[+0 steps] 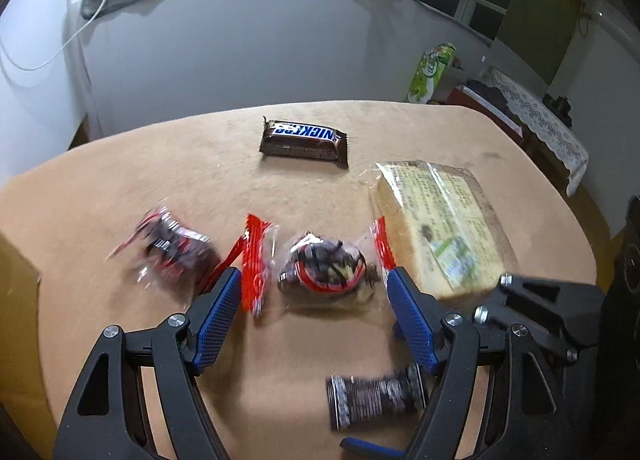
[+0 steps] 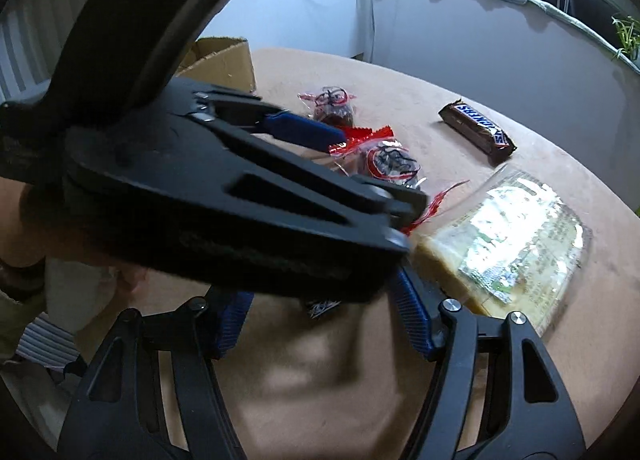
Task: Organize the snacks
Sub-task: 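Grasp the black wrapper candy with the right tool while the left tool grasps the red-wrapped chocolate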
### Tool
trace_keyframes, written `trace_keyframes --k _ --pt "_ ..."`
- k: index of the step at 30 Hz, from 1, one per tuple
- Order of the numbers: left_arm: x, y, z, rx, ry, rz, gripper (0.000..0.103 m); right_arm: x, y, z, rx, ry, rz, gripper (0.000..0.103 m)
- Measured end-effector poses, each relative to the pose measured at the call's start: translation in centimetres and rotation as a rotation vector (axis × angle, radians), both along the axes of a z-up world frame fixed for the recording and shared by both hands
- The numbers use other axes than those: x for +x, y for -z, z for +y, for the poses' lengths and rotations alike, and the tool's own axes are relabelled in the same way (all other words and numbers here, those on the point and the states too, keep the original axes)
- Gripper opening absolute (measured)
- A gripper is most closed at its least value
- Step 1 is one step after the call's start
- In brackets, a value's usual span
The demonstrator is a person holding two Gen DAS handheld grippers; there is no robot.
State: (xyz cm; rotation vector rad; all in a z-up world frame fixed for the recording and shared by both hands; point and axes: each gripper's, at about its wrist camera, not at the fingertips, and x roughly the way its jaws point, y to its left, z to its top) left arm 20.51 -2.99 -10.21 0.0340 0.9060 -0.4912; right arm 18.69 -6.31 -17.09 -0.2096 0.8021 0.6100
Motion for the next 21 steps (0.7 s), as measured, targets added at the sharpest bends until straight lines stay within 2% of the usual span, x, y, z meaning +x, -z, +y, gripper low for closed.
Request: trace_keyframes --k 1,2,4,6,14,21 --pt "0.3 0.2 -0.1 -0.001 0.002 0.004 0.074 0.2 0.1 0.0 0.005 -0.006 0.011 0.051" --pt "0.6 0.5 -0.2 -0.005 0.004 0.009 0.074 0.3 0.1 0.0 0.012 -0.006 0.014 0.048" --pt "0.8 0.7 0.1 -0.028 0.003 0.003 0.072 0.4 0.1 -0.3 0.028 0.000 0.020 0.036" --pt "0.8 0.6 0.3 -0.045 0.005 0.001 0.057 0.5 0.2 -0.6 0.044 0.005 0.026 0.030" --pt "0.6 0.5 2.0 -0.123 -0.014 -0.006 0.054 0.3 0.3 -0.9 0.061 0.011 0.025 0.028" --pt "-1.4 -1.2 3.9 -0.167 -0.074 -0.087 0.054 0.3 0.2 -1.0 0.060 0.025 0.013 0.028"
